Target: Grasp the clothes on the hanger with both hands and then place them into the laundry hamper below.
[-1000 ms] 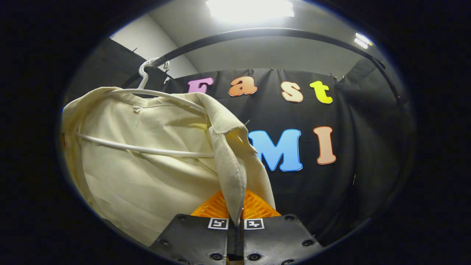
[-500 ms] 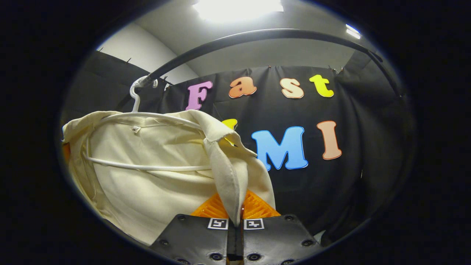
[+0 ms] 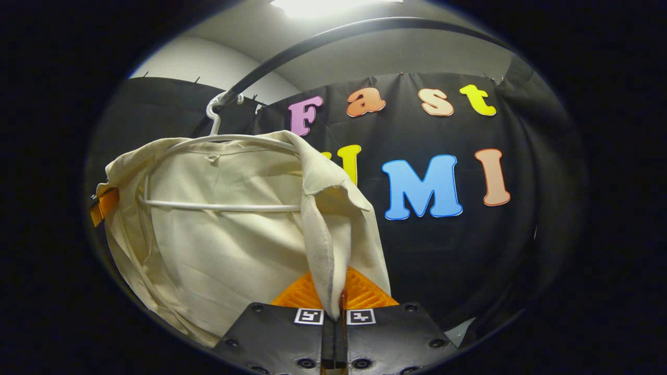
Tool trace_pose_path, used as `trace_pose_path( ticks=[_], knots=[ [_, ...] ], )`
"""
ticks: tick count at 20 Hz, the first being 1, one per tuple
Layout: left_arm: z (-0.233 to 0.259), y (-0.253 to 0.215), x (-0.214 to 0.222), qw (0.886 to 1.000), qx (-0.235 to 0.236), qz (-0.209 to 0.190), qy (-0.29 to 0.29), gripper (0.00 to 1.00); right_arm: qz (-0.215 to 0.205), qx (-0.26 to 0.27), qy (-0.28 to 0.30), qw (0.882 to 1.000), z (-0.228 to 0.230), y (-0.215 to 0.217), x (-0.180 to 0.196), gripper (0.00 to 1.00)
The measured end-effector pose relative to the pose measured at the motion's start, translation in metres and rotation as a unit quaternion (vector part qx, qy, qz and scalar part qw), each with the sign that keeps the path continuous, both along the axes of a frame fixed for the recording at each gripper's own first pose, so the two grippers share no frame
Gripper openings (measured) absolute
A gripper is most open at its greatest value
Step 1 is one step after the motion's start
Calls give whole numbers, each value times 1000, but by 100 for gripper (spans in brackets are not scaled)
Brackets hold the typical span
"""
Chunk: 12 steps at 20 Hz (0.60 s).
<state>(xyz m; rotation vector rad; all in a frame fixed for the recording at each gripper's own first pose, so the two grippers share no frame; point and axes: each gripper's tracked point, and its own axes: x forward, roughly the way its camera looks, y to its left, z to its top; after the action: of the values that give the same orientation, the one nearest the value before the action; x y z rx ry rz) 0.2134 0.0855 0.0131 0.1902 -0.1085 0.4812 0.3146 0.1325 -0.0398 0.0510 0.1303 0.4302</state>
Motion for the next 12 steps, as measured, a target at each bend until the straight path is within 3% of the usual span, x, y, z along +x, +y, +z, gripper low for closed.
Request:
trace_pose_path(
  ticks=[10,11,12],
  knots=[
    [-3,-6,-3,1000,3,-6,7,2,16,7,2,1000,-3,1,-6,9],
    [-4,-8,-4,1000,5,-7,9,1,-2,11,-12,1000,-2,-7,-8,5],
    [-4,-8,-5,1000,5,-8,10,2,7,9,-17,1000,7,1,-4,1]
  ],
)
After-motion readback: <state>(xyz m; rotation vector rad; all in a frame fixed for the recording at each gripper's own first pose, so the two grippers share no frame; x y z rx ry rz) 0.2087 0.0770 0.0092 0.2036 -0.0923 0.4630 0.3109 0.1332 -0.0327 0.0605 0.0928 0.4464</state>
